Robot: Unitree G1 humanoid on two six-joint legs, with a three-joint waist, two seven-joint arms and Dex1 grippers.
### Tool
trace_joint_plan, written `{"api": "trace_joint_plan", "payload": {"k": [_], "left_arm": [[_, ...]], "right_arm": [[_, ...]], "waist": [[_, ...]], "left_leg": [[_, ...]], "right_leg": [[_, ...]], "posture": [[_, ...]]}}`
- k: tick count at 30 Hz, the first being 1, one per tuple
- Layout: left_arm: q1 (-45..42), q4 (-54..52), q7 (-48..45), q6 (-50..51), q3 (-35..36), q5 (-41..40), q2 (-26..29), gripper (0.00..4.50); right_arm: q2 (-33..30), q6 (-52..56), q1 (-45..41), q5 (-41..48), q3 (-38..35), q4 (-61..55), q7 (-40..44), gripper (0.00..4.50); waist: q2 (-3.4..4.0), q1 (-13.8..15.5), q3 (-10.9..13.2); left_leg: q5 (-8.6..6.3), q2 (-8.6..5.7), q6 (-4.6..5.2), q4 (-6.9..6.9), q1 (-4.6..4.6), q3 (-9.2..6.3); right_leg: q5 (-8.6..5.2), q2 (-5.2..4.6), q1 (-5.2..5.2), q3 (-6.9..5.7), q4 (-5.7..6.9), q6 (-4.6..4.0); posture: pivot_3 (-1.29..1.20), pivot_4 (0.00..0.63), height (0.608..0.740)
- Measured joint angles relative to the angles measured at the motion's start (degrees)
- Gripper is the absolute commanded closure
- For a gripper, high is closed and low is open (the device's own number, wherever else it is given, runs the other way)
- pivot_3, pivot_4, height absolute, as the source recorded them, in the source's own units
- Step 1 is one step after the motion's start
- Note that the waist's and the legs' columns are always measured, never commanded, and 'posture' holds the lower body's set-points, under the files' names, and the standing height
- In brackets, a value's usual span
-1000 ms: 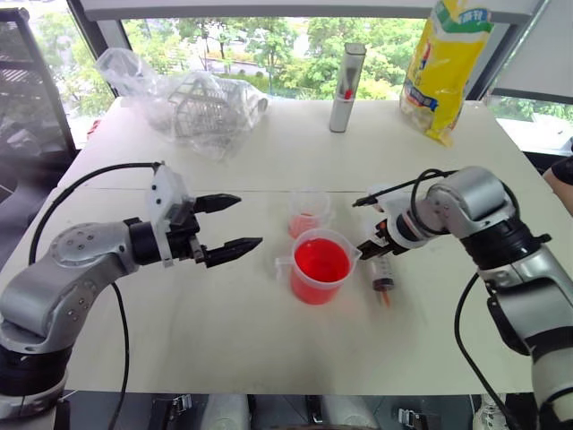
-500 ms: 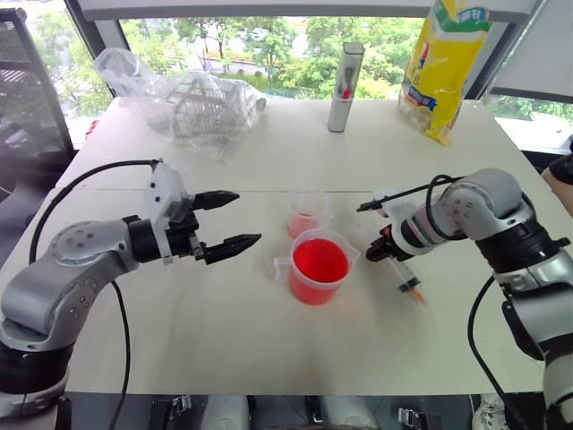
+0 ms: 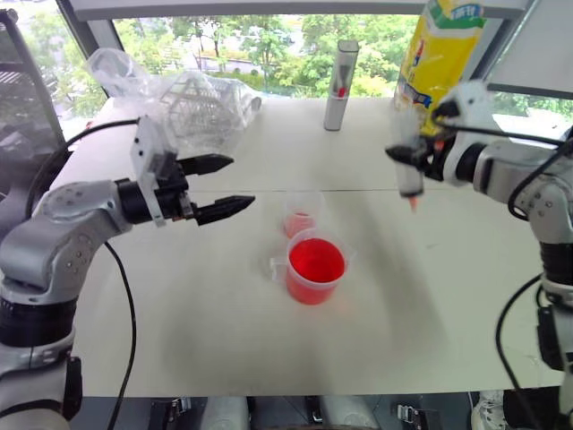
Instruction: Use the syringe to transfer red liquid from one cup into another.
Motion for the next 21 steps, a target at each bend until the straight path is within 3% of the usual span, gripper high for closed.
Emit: {"api": "trace_joint_plan", "payload": {"k": [5, 15, 21], "left_arm": [[-8.2, 5.8, -3.8, -0.5, -0.4, -0.2, -0.9, 0.0], [-25.0, 19.3, -14.5, -0.3, -4.8, 0.5, -3.7, 0.0], [-27.1, 20.6, -20.7, -0.3, -7.9, 1.6, -5.9, 0.0]], "right_arm": [[4.2, -6.8, 4.5, 6.9, -9.4, -11.1, 8.0, 3.0], [11.2, -14.2, 20.1, 7.7, -4.9, -27.1, 15.5, 3.0], [12.1, -13.7, 24.8, 10.2, -2.0, -30.3, 17.9, 3.0]], "waist": [[-0.07, 0.0, -0.1], [0.01, -0.2, 0.0], [0.07, -0.5, 0.0]], "left_leg": [[0.0, 0.0, 0.0, 0.02, 0.07, -0.07], [0.0, -0.08, -0.01, 0.14, 0.06, -0.06], [0.01, -0.05, -0.01, 0.16, 0.08, -0.03]], "right_leg": [[0.0, -0.04, 0.19, -0.13, -0.02, 0.01], [0.09, -0.02, 0.23, -0.16, 0.0, 0.17], [0.09, -0.03, 0.23, -0.12, 0.03, 0.17]], "posture": [[0.0, 0.15, 0.74], [0.0, 0.15, 0.74], [0.0, 0.15, 0.74]]}}
